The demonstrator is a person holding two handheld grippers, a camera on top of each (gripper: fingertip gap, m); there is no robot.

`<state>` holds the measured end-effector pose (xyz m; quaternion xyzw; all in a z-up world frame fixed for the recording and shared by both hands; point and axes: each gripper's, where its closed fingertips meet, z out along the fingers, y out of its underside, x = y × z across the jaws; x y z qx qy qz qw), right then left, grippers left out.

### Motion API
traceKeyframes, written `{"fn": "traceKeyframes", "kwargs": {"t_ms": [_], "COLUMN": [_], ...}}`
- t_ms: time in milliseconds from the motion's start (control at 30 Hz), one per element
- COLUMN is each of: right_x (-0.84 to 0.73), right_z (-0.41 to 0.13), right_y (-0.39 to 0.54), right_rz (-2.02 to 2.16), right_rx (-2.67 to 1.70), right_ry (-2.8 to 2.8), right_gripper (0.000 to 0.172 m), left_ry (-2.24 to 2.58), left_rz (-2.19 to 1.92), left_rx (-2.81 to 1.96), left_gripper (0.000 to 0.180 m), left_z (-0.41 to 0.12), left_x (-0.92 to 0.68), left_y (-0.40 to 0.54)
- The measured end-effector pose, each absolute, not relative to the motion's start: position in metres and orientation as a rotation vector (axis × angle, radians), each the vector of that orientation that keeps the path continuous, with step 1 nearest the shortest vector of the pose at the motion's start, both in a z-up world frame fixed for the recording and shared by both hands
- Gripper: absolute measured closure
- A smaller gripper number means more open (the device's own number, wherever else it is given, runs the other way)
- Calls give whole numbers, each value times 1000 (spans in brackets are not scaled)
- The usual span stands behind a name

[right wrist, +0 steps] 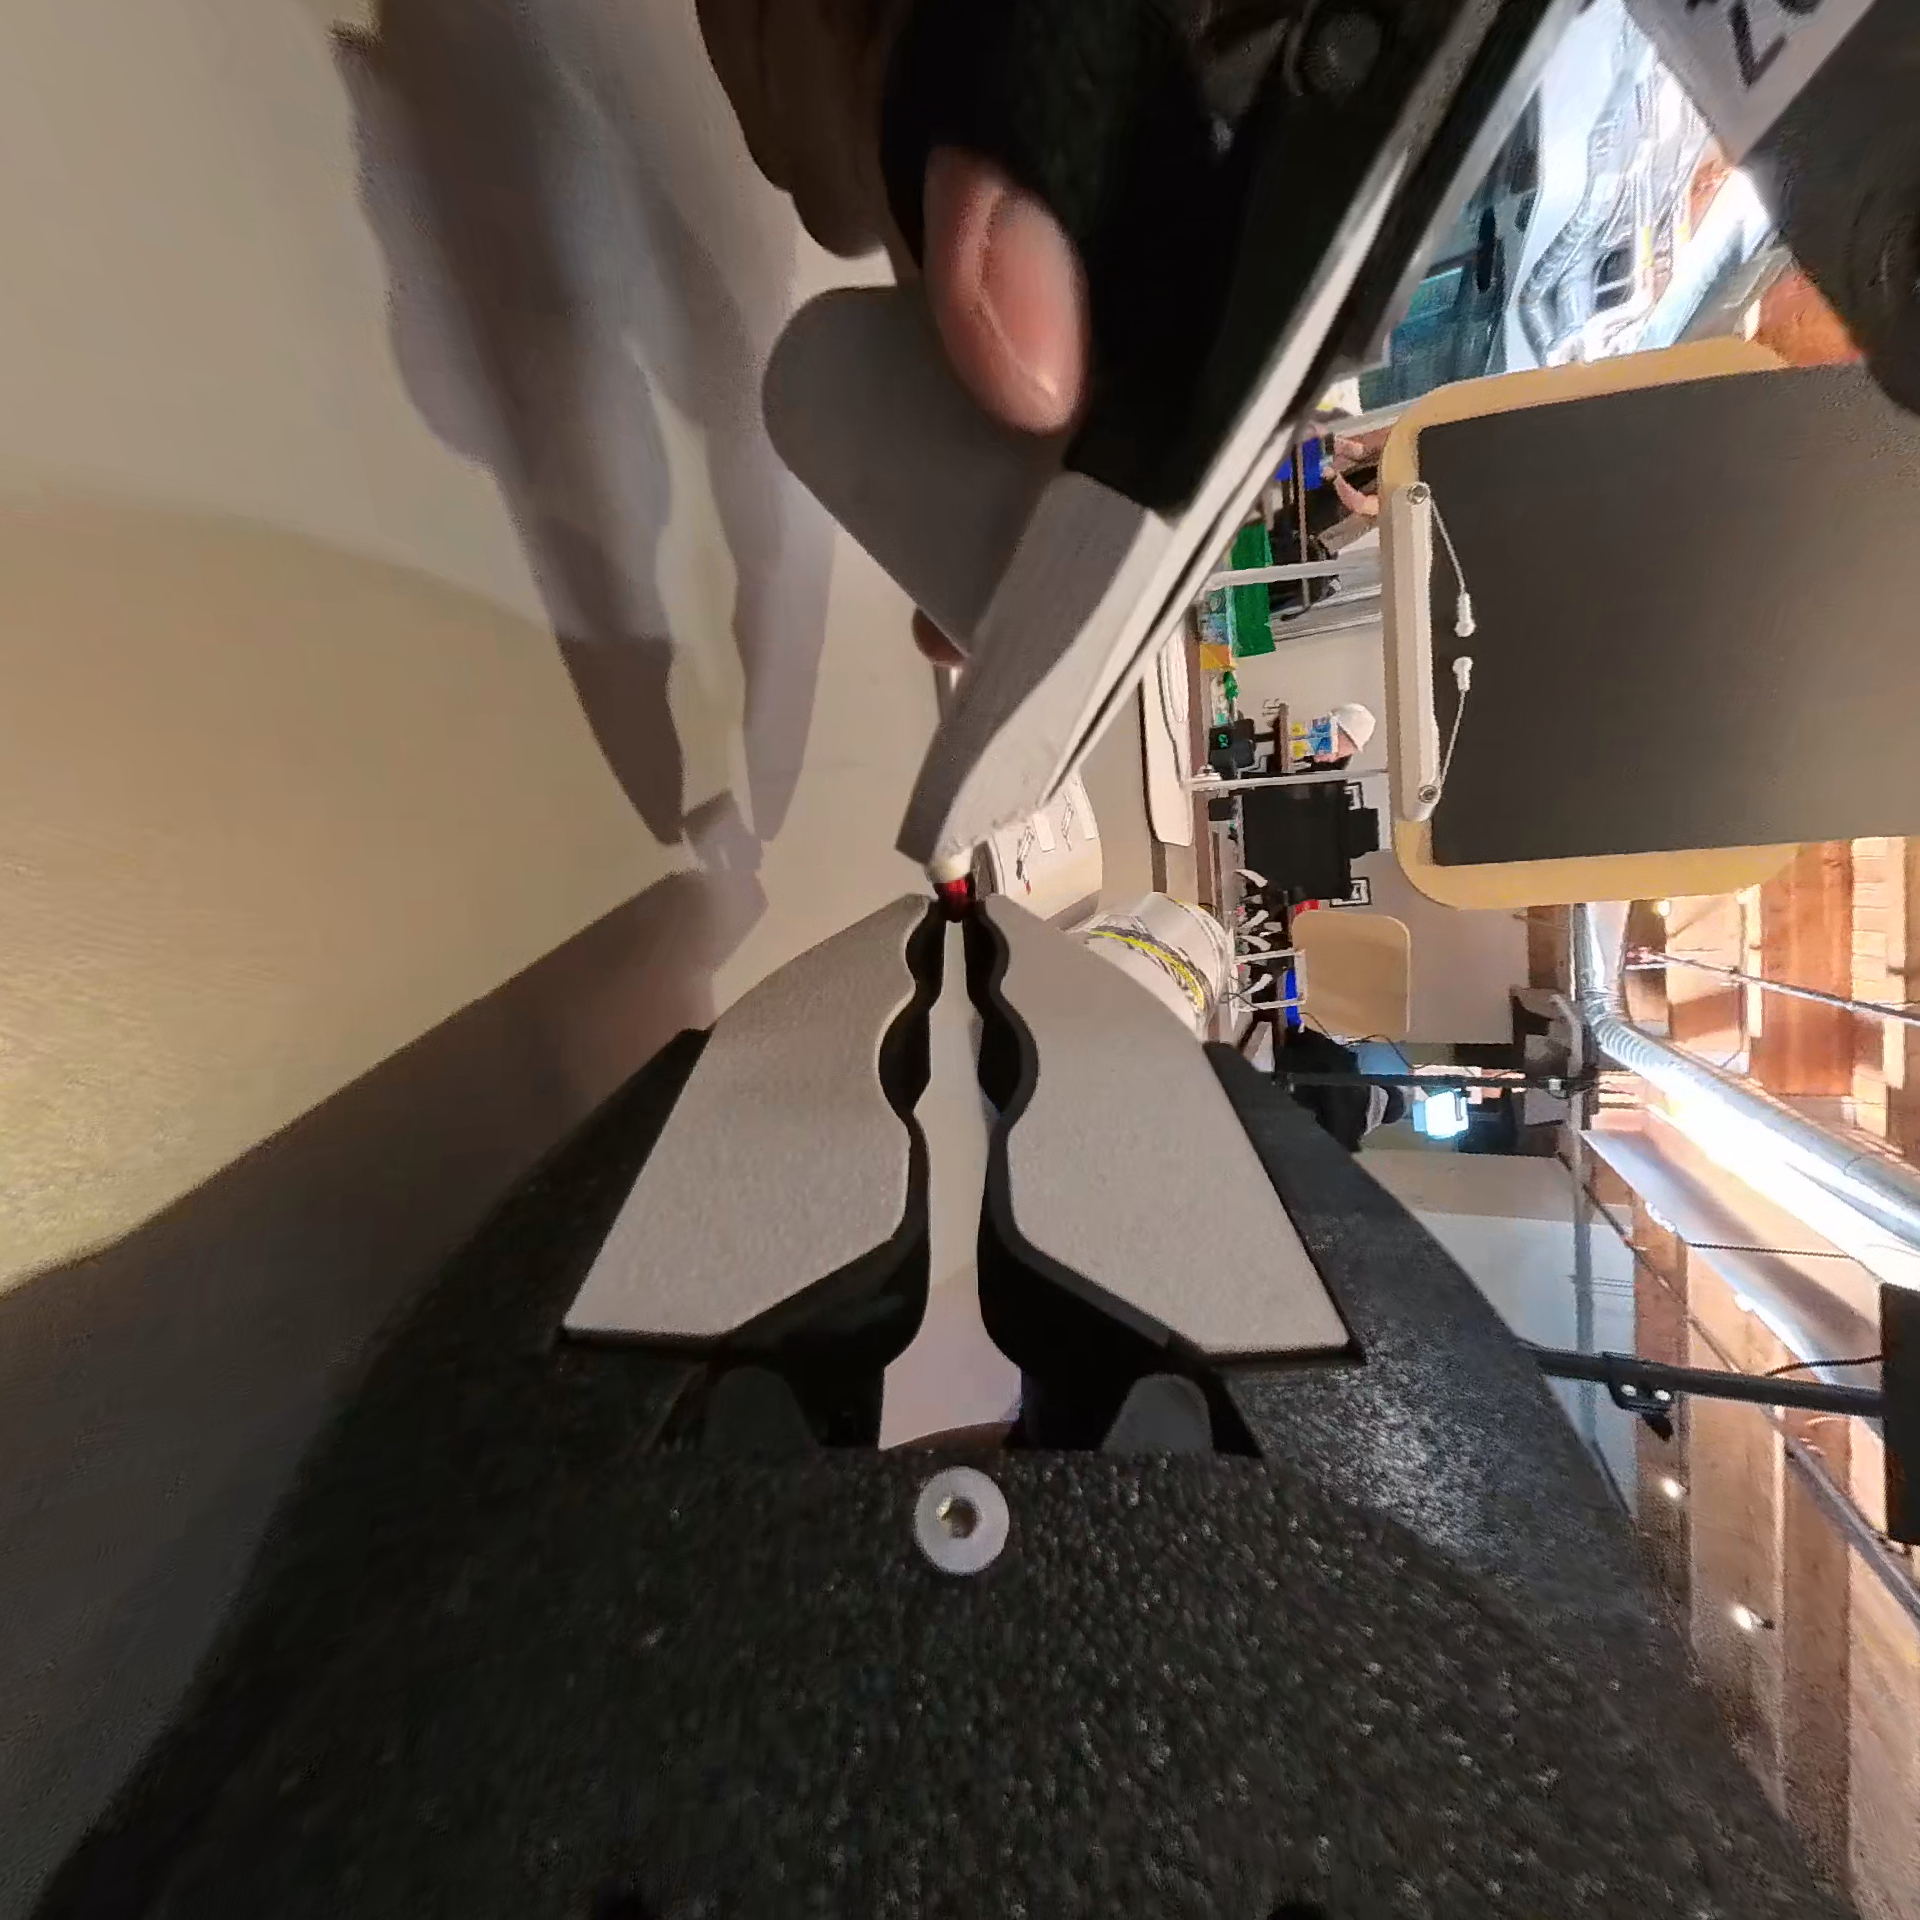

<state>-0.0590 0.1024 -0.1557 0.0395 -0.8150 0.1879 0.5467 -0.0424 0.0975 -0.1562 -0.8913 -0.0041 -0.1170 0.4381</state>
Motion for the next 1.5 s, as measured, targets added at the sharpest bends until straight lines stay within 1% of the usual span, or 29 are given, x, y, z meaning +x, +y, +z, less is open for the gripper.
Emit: {"fn": "traceKeyframes", "kwargs": {"t_ms": [33,100,233,400,533,700,900,1067,1167,1500], "right_x": [-60,-60,-60,-59,-58,-56,-57,-63,-62,-64], "right_z": [-157,-159,-165,-166,-171,-169,-170,-177,-178,-174], "right_y": [103,104,104,102,102,101,101,106,103,105], "right_rz": [448,459,547,631,645,705,667,504,479,405], "right_rx": [85,61,-22,-91,-119,-163,-127,-74,-49,-33], "right_ry": [-1939,-1963,-2052,-2120,-2164,-2187,-2159,-2123,-2112,-2077], "right_gripper": [168,168,168,168,168,168,168,164,163,168], "left_ry": [2,53,381,759,935,1050,1015,1009,997,947], "left_rz": [-287,-227,114,529,751,956,928,959,979,989], "left_rx": [-2211,-2199,-2108,-1988,-1896,-1832,-1860,-1923,-1961,-1993], "left_gripper": [158,151,148,153,158,170,172,172,172,172], "left_z": [-156,-154,-150,-158,-160,-166,-166,-169,-172,-170], "left_x": [-42,-45,-52,-54,-52,-55,-55,-57,-57,-57], "left_y": [97,97,96,96,101,105,105,105,106,106]}}
